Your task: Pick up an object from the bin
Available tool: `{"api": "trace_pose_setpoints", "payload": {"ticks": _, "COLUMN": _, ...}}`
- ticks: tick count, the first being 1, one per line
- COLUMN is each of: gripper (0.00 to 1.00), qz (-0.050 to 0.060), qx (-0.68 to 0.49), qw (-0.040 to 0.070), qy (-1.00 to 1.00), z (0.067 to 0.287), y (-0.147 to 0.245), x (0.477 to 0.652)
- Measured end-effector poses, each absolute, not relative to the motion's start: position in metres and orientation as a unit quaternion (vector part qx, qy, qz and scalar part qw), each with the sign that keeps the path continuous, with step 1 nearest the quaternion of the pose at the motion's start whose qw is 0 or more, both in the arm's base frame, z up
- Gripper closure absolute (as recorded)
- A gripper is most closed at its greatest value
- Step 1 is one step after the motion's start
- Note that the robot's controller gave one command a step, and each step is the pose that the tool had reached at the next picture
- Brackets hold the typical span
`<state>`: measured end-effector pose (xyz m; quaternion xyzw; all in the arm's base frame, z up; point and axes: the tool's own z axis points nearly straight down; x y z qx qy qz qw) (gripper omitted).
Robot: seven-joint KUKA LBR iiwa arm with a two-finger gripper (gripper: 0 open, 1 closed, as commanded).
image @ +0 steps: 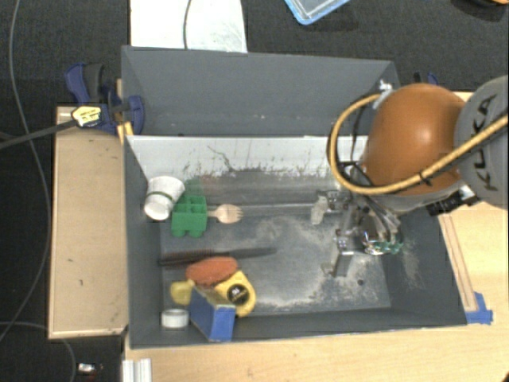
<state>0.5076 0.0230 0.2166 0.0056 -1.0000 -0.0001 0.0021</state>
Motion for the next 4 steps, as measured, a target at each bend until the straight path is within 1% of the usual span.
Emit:
{"api": "trace_pose_setpoints", "payload": {"ticks": 1, "gripper": 0.0, "qz": 0.0, "qx": 0.005, "qw": -0.001, "qy": -1.0, "z": 0.22, "y": 0.023, "x": 0.509}}
{"api": "trace_pose_setpoints", "payload": {"ticks": 2, "gripper": 0.0, "qz": 0.0, "qx": 0.042, "qw": -0.005, "qy": -0.999, "z": 0.191, "y": 0.056, "x": 0.544}}
{"api": "trace_pose_setpoints", "payload": {"ticks": 3, "gripper": 0.0, "qz": -0.001, "qx": -0.006, "qw": -0.006, "qy": -1.0, "z": 0.157, "y": 0.131, "x": 0.583}}
{"api": "trace_pose_setpoints", "payload": {"ticks": 4, "gripper": 0.0, "qz": 0.0, "qx": 0.04, "qw": -0.007, "qy": -0.999, "z": 0.083, "y": 0.139, "x": 0.538}}
